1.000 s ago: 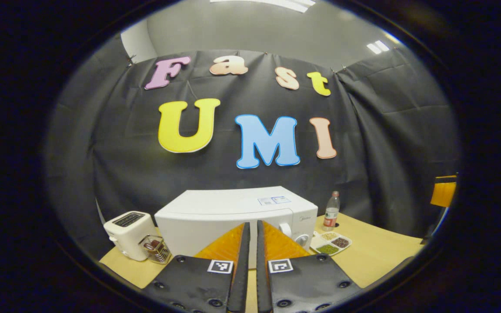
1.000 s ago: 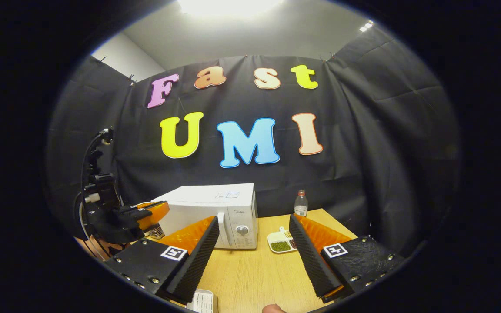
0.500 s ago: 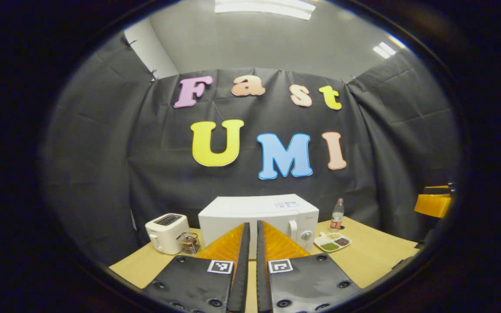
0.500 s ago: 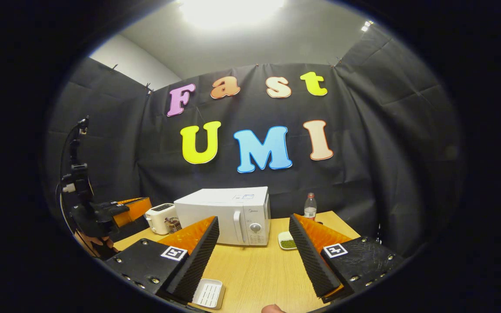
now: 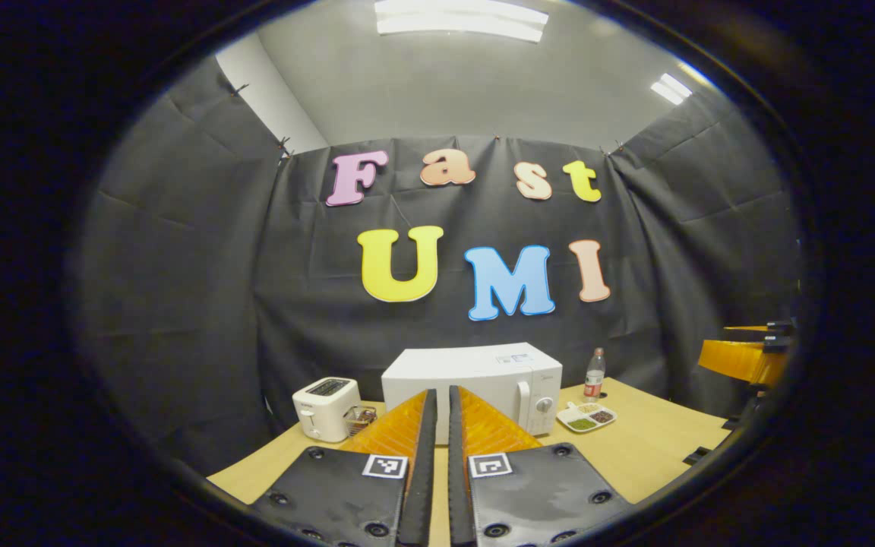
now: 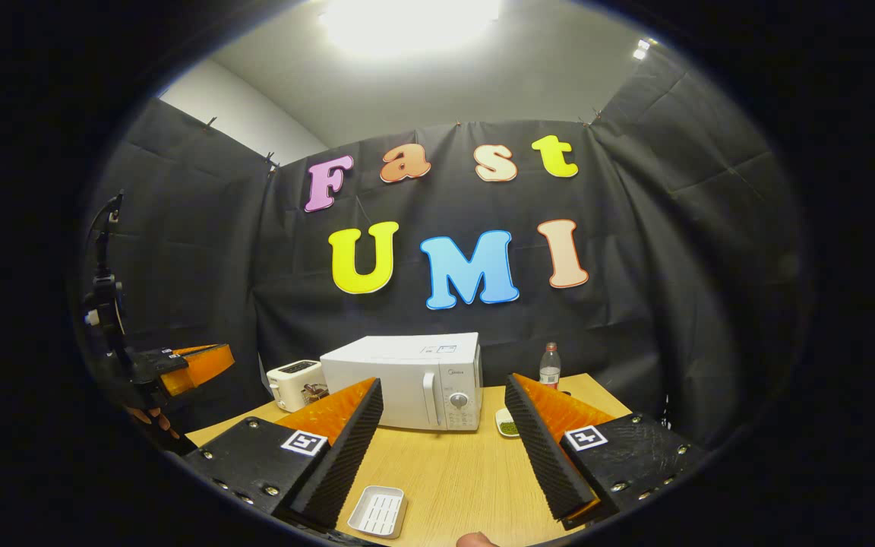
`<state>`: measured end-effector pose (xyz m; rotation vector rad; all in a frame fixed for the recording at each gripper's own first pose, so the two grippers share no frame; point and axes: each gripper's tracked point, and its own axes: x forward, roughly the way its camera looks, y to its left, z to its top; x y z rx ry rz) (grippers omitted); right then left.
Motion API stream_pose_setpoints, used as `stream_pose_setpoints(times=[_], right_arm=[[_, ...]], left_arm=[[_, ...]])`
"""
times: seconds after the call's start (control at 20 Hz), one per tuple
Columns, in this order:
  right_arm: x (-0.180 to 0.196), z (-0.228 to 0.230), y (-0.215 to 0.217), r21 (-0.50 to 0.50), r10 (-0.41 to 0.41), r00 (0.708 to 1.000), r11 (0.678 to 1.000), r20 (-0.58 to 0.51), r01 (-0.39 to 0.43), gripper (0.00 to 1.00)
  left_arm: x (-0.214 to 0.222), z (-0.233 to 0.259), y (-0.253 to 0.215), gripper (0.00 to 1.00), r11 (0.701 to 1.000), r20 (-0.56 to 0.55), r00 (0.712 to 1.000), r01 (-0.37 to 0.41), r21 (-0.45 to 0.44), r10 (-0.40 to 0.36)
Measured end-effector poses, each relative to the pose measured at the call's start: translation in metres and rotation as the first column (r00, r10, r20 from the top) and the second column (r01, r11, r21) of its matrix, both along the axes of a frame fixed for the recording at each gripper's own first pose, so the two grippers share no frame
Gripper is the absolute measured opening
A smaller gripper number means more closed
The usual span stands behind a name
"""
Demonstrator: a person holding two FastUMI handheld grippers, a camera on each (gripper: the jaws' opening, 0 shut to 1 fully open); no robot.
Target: Open the microwave oven with the left hand, put the food in, and close the microwave oven.
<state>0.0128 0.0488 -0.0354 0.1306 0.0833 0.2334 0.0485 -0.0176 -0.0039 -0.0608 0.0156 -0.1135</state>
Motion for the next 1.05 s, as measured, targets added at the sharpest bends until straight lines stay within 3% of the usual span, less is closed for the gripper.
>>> stream_pose_setpoints(times=[0.15, 0.25, 0.35, 0.45, 0.5, 0.55, 0.6, 0.7, 0.85, 0.9, 1.05], right_arm=[[-0.003, 0.004, 0.010, -0.010, -0.006, 1.000, 1.000, 0.012, 0.006, 0.98], [-0.003, 0.007, 0.016, -0.009, -0.013, 1.000, 1.000, 0.021, 0.013, 0.98], [-0.004, 0.010, 0.020, -0.015, -0.022, 0.999, 1.000, 0.030, 0.022, 0.98], [-0.004, 0.011, 0.025, -0.021, -0.025, 0.999, 0.999, 0.032, 0.026, 0.98], [-0.004, 0.012, 0.028, -0.024, -0.026, 0.999, 0.999, 0.033, 0.027, 0.98], [-0.004, 0.012, 0.030, -0.030, -0.028, 0.999, 0.999, 0.036, 0.029, 0.98], [-0.004, 0.013, 0.030, -0.036, -0.031, 0.999, 0.999, 0.040, 0.032, 0.98], [-0.004, 0.014, 0.034, -0.045, -0.032, 0.999, 0.998, 0.043, 0.034, 0.98], [-0.003, 0.011, 0.039, -0.045, -0.035, 0.999, 0.998, 0.038, 0.037, 0.98], [-0.002, 0.011, 0.040, -0.046, -0.036, 0.999, 0.998, 0.037, 0.038, 0.98], [-0.001, 0.009, 0.044, -0.053, -0.034, 0.999, 0.998, 0.031, 0.036, 0.98]], left_arm=[[-0.009, -0.001, 0.008, 0.24, 1.000, 0.000, 1.000, 0.007, 0.005, -0.007], [-0.015, -0.001, 0.012, 0.22, 1.000, -0.003, 1.000, 0.013, 0.003, -0.013], [-0.018, -0.003, 0.017, 0.36, 1.000, -0.003, 1.000, 0.016, -0.002, -0.016], [-0.019, -0.007, 0.022, 0.43, 1.000, -0.006, 1.000, 0.013, -0.006, -0.013], [-0.020, -0.007, 0.025, 0.42, 1.000, -0.008, 1.000, 0.013, -0.012, -0.013], [-0.021, -0.006, 0.028, 0.52, 1.000, -0.006, 1.000, 0.010, -0.017, -0.010], [-0.021, -0.007, 0.031, 0.55, 1.000, -0.005, 1.000, 0.004, -0.019, -0.004], [-0.020, -0.009, 0.037, 0.77, 1.000, -0.008, 1.000, -0.010, -0.021, 0.010], [-0.019, -0.014, 0.044, 0.95, 0.999, -0.016, 1.000, -0.025, -0.023, 0.025], [-0.018, -0.015, 0.047, 0.99, 0.999, -0.019, 0.999, -0.030, -0.024, 0.030], [-0.019, -0.012, 0.052, 0.95, 0.999, -0.008, 0.999, -0.039, -0.020, 0.039]])
